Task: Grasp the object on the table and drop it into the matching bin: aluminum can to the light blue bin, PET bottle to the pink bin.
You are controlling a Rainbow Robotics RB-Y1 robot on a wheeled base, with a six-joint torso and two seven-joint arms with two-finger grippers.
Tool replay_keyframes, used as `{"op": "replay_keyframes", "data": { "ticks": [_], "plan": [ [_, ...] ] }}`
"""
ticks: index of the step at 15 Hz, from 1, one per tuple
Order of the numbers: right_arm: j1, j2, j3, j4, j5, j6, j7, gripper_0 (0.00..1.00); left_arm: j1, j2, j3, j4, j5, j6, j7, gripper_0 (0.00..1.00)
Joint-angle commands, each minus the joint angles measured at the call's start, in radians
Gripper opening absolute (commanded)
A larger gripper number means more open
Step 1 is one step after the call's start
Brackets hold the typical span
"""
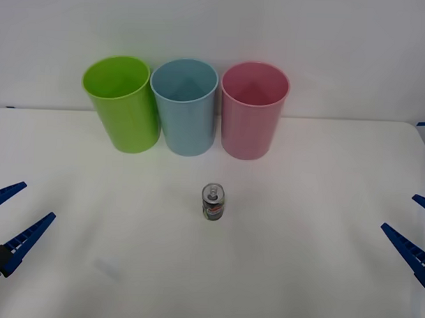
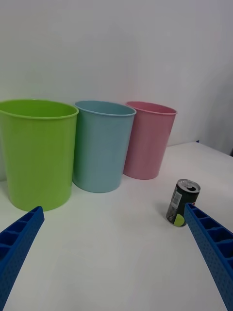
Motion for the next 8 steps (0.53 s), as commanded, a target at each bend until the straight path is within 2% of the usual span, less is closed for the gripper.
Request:
{"op": "replay_keyframes", "data": {
  "ticks": [1, 4, 8],
  "plan": [
    [-0.004, -0.004, -0.004, -0.003, 0.003, -0.004, 0.002, 1.00, 0.000, 0.000, 0.000, 0.000, 0.000, 0.000, 0.000, 1.00],
    [0.018, -0.030, 0.005, -0.042, -0.013, 0.013, -0.002, 1.00, 0.000, 0.000, 0.000, 0.000, 0.000, 0.000, 0.000, 1.00],
    [0.011, -0.039, 0.043, -0.043, 0.006, 0.016, 0.011, 1.00, 0.000, 0.000, 0.000, 0.000, 0.000, 0.000, 0.000, 1.00]
  ]
}}
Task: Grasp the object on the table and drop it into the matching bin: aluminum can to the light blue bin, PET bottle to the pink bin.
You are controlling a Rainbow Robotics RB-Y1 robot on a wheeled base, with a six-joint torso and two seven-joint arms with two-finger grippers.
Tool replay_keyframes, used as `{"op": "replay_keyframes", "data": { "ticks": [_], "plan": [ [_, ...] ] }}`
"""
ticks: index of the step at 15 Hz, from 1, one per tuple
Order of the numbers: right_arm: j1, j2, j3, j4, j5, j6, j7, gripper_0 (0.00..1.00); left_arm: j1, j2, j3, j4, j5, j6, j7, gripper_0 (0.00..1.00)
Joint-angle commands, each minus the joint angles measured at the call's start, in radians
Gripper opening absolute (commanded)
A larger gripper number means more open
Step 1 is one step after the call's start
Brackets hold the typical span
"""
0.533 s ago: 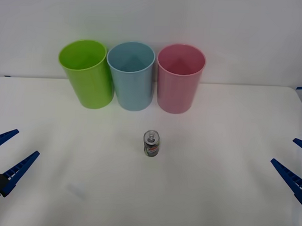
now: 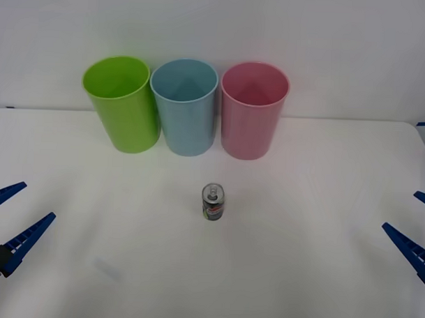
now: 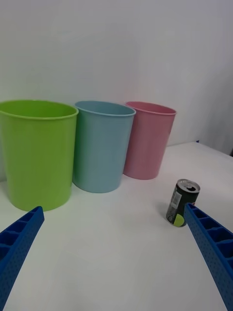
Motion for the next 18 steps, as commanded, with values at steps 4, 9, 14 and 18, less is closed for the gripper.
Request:
{"op": "replay_keyframes", "data": {
  "ticks": [4, 9, 14, 18],
  "plan": [
    [-0.021, 0.000, 0.115, 0.012, 0.044, 0.018, 0.021, 1.00, 0.000, 0.000, 0.000, 0.000, 0.000, 0.000, 0.000, 1.00],
    [-0.091, 0.000, 0.232, 0.123, 0.046, 0.029, 0.072, 1.00, 0.000, 0.000, 0.000, 0.000, 0.000, 0.000, 0.000, 1.00],
    [-0.145, 0.054, 0.275, 0.155, 0.124, 0.035, 0.127, 1.00, 0.000, 0.000, 0.000, 0.000, 0.000, 0.000, 0.000, 1.00],
    [-0.179, 0.146, 0.275, 0.155, 0.218, 0.038, 0.196, 1.00, 0.000, 0.000, 0.000, 0.000, 0.000, 0.000, 0.000, 1.00]
  ]
}}
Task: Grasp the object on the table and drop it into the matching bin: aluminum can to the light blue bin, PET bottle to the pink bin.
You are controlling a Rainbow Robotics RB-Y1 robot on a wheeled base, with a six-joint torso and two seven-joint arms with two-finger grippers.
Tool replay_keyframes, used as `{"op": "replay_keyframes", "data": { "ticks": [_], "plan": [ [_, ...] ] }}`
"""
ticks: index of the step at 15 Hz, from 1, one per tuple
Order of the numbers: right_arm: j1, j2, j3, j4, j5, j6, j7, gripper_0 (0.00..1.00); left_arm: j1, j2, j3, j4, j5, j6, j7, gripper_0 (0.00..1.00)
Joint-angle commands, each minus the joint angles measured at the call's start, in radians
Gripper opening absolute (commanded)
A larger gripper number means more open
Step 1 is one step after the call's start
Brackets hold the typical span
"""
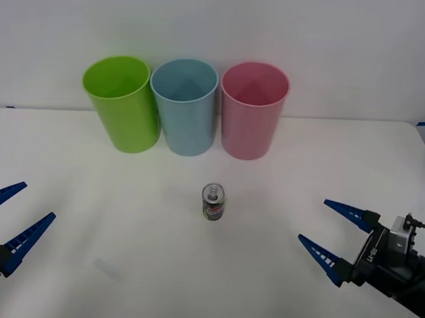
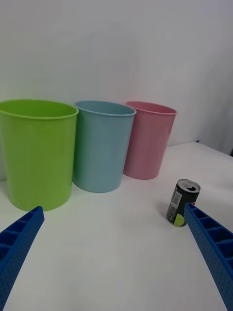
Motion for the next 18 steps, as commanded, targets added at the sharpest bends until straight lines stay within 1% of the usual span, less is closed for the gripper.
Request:
{"op": "replay_keyframes", "data": {
  "ticks": [1, 4, 10, 15, 18],
  "plan": [
    [-0.016, 0.052, 0.009, 0.000, 0.042, 0.017, 0.090, 1.00, 0.000, 0.000, 0.000, 0.000, 0.000, 0.000, 0.000, 1.00],
    [-0.015, 0.052, 0.077, 0.002, 0.041, 0.091, 0.152, 1.00, 0.000, 0.000, 0.000, 0.000, 0.000, 0.000, 0.000, 1.00],
    [-0.021, 0.052, 0.176, 0.002, 0.041, 0.176, 0.165, 1.00, 0.000, 0.000, 0.000, 0.000, 0.000, 0.000, 0.000, 1.00],
    [-0.036, 0.052, 0.235, 0.006, 0.041, 0.255, 0.182, 1.00, 0.000, 0.000, 0.000, 0.000, 0.000, 0.000, 0.000, 1.00],
    [-0.119, 0.060, 0.250, 0.129, 0.034, 0.236, 0.193, 1.00, 0.000, 0.000, 0.000, 0.000, 0.000, 0.000, 0.000, 1.00]
  ]
}}
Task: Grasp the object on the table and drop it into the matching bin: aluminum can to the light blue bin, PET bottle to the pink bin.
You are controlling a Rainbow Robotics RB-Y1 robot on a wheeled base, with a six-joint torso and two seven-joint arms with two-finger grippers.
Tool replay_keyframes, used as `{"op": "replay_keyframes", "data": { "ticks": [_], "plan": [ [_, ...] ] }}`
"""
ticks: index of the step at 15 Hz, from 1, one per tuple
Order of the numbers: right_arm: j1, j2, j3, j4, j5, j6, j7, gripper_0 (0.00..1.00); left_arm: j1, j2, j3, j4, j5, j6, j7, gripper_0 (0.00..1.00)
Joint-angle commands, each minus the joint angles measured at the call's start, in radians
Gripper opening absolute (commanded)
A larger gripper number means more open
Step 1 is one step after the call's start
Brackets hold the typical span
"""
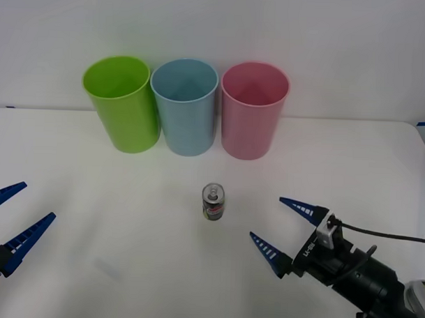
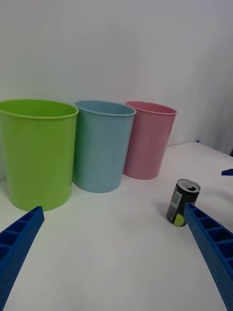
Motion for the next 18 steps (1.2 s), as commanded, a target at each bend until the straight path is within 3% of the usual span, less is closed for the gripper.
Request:
{"op": "replay_keyframes", "data": {
  "ticks": [1, 6, 12, 18],
  "plan": [
    [-0.074, 0.010, 0.011, 0.097, -0.005, -0.010, 0.015, 1.00, 0.000, 0.000, 0.000, 0.000, 0.000, 0.000, 0.000, 1.00],
    [-0.110, 0.022, 0.054, 0.113, -0.005, 0.047, 0.028, 1.00, 0.000, 0.000, 0.000, 0.000, 0.000, 0.000, 0.000, 1.00],
    [-0.202, 0.062, 0.093, 0.226, -0.006, 0.070, 0.050, 1.00, 0.000, 0.000, 0.000, 0.000, 0.000, 0.000, 0.000, 1.00],
    [-0.229, 0.097, 0.160, 0.229, 0.012, 0.179, 0.064, 1.00, 0.000, 0.000, 0.000, 0.000, 0.000, 0.000, 0.000, 1.00]
  ]
}}
